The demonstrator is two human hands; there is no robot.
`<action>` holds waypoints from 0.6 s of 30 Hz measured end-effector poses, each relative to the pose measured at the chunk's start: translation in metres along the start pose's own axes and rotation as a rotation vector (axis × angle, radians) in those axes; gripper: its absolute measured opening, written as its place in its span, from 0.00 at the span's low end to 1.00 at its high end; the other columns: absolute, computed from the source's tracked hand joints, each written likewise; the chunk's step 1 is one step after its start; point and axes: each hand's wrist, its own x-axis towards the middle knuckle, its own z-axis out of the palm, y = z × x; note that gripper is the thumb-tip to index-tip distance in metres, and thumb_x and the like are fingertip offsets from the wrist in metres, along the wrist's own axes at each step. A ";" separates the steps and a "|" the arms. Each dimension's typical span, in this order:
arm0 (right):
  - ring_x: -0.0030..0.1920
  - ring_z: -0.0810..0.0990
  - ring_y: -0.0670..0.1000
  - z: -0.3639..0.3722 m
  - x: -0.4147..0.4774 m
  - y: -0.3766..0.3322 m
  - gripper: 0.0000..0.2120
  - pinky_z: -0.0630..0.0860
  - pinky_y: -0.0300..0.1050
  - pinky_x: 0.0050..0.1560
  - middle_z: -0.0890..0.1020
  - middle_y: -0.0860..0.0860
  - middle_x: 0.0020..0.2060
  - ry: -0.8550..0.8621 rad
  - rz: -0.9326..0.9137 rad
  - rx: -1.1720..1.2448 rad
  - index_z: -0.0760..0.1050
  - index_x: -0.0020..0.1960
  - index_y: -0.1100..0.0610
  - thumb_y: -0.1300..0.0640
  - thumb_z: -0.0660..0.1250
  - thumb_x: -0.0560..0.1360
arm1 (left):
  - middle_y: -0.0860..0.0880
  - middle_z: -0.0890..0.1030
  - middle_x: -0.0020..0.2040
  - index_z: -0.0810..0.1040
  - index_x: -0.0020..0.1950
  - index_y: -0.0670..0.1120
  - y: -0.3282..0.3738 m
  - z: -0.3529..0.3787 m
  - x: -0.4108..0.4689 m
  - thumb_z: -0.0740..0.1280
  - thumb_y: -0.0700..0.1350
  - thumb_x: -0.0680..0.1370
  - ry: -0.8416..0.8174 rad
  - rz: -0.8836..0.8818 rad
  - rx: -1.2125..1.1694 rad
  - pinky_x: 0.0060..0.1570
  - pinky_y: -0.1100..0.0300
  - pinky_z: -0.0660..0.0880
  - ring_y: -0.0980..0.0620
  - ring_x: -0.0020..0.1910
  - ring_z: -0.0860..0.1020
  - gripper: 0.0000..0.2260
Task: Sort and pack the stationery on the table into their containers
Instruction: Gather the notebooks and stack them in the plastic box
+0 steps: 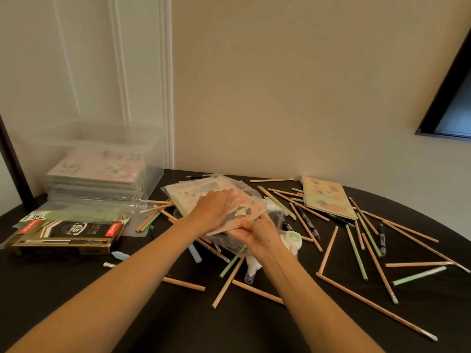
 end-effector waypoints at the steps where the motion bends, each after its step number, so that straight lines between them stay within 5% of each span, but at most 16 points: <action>1: 0.59 0.75 0.64 0.004 0.004 0.002 0.28 0.79 0.54 0.37 0.74 0.61 0.61 -0.001 0.005 -0.001 0.62 0.71 0.55 0.76 0.51 0.77 | 0.43 0.75 0.62 0.68 0.67 0.45 -0.002 -0.002 -0.001 0.56 0.47 0.81 -0.008 0.009 -0.021 0.57 0.50 0.70 0.43 0.59 0.73 0.15; 7: 0.52 0.79 0.61 0.026 0.032 0.013 0.28 0.77 0.60 0.51 0.77 0.58 0.54 -0.008 -0.014 -0.001 0.64 0.70 0.52 0.76 0.52 0.76 | 0.46 0.73 0.67 0.67 0.71 0.48 -0.016 -0.008 0.001 0.50 0.50 0.83 -0.006 0.046 -0.265 0.64 0.55 0.65 0.47 0.65 0.70 0.18; 13: 0.43 0.80 0.55 0.038 0.045 0.016 0.26 0.78 0.53 0.42 0.78 0.58 0.52 0.014 -0.060 -0.036 0.64 0.70 0.55 0.75 0.54 0.76 | 0.52 0.75 0.57 0.75 0.63 0.45 -0.014 -0.011 -0.003 0.51 0.50 0.83 -0.005 -0.038 -0.541 0.57 0.62 0.63 0.54 0.58 0.72 0.18; 18: 0.42 0.79 0.55 0.040 0.051 0.022 0.28 0.77 0.54 0.41 0.77 0.57 0.49 0.005 -0.045 -0.054 0.61 0.71 0.53 0.76 0.51 0.77 | 0.45 0.78 0.59 0.77 0.60 0.42 -0.018 -0.019 -0.004 0.51 0.50 0.83 -0.048 -0.085 -0.684 0.59 0.59 0.66 0.51 0.58 0.74 0.19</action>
